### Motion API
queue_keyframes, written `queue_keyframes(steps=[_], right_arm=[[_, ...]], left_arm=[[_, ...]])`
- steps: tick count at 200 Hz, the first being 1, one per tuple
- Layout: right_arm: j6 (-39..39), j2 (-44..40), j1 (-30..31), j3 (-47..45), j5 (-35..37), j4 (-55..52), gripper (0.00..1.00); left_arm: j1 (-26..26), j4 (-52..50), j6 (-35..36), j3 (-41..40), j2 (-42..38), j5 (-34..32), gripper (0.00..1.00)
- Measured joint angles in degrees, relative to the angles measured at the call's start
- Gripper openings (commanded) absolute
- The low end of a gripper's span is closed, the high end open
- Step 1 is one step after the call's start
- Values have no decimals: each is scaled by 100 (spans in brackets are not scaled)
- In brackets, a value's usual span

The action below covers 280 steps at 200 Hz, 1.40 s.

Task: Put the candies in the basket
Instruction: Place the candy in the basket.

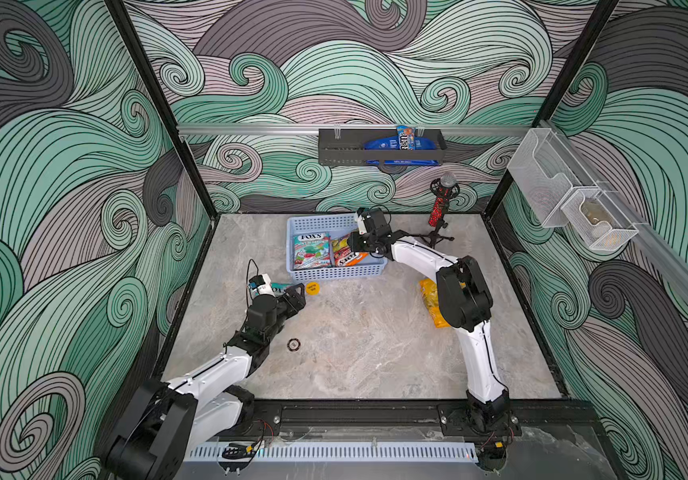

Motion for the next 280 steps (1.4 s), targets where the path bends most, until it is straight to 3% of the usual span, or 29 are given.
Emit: queue_keyframes(steps=[104, 191, 218, 248, 280], right_arm=[[-140, -214, 4, -313, 164, -122, 40], [-31, 315, 31, -245, -144, -118, 39], [-17, -15, 70, -264, -208, -205, 41], [20, -940, 313, -634, -219, -181, 59], [225, -1840, 866, -1211, -219, 42, 64]], left_arm=[[0, 20, -2, -116, -17, -98, 86], [0, -258, 52, -4, 74, -356, 87], [0, -796, 46, 286, -22, -597, 88], [33, -1746, -131, 765, -470, -721, 91], [407, -2785, -262, 1486, -831, -444, 95]])
